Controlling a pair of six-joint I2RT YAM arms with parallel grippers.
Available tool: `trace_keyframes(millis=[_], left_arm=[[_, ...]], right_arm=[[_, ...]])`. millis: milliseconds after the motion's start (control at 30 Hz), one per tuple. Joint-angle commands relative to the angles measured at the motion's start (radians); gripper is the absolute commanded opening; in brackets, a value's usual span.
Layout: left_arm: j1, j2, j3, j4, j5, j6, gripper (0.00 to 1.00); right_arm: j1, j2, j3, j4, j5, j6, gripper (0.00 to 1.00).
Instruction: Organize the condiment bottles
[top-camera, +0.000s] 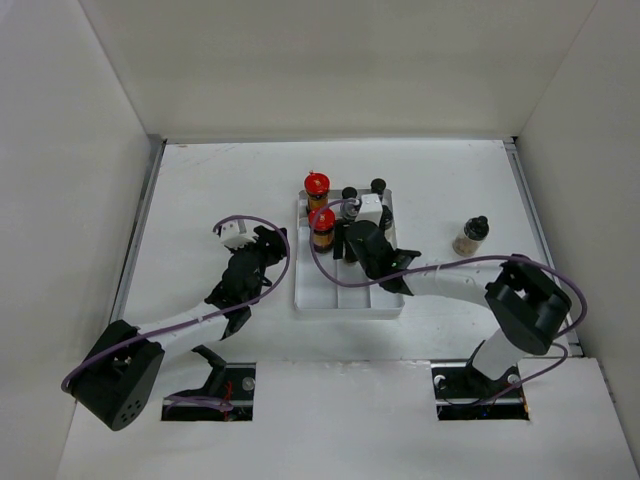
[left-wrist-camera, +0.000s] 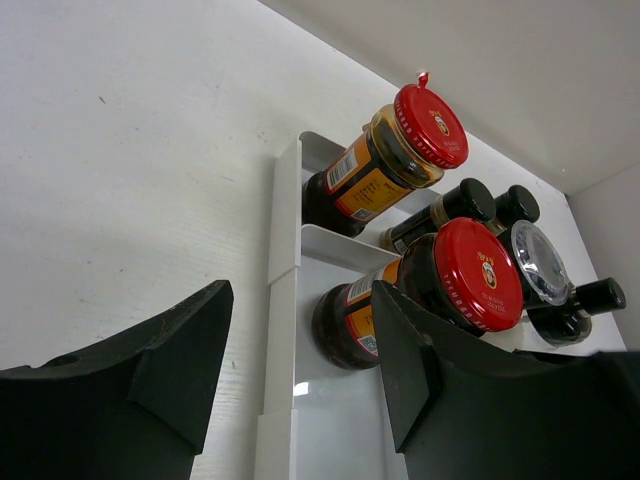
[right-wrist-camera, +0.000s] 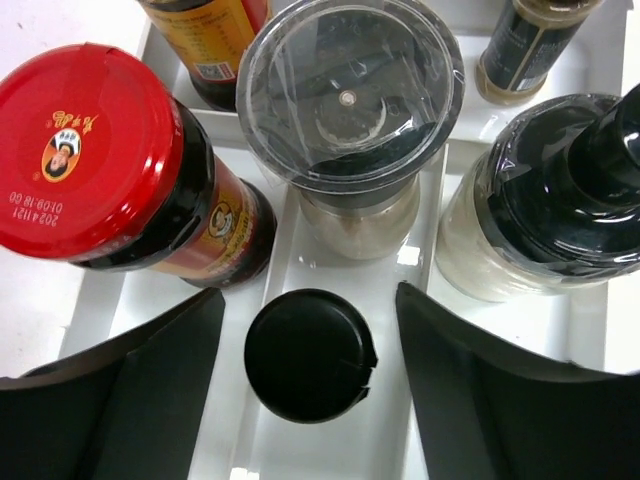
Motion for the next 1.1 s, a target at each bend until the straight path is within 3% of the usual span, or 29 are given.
trace_keyframes(millis=[0,133,267,300,433,500,567,667,733,1067], left_arm=[[0.003,-0.011,-0.003,0.058,-0.003,-0.013,0.56],[-0.002,-0.026,-0.005,0.058,-0.003,-0.008,0.56],[-0.011,-0.049,-0.006,0.055,-0.003,-0.005,0.56],[-0.016,-0.055,-0.006,0.056,-0.003,-0.005,0.56],[-0.028,-0.092,-0.013,0.049,-0.003,-0.014,0.56],[-0.049,-0.103,-0.017,0.058,-0.012,-0.014,0.56],[-0.058,-0.106,-0.017,0.058,-0.015,-0.013,0.56],[-0.068,-0.118,-0.019,0.058,-0.012,-0.014,0.57],[-0.074,-0.115,-0.019,0.059,-0.015,-0.011,0.57],[-0.092,-0.101,-0.013,0.059,-0.008,-0.016,0.57]], right_arm=[[0.004,-0.068,0.011,0.046,0.002,-0.007,0.83],[0.004,-0.209,-0.023,0.021,0.017,-0.013,0.91],[-0.071,-0.413,-0.110,-0.002,0.045,-0.007,0.87],[-0.097,-0.453,-0.132,-0.008,0.054,-0.003,0.84],[-0.270,-0.623,-0.222,-0.097,0.146,0.048,0.42],[-0.348,-0.675,-0.253,-0.173,0.198,0.088,0.38],[-0.418,-0.700,-0.269,-0.241,0.230,0.103,0.43],[-0.502,-0.705,-0.275,-0.284,0.247,0.093,0.73],[-0.543,-0.695,-0.273,-0.287,0.243,0.094,0.86],[-0.691,-0.452,-0.161,-0.215,0.117,0.036,0.95]])
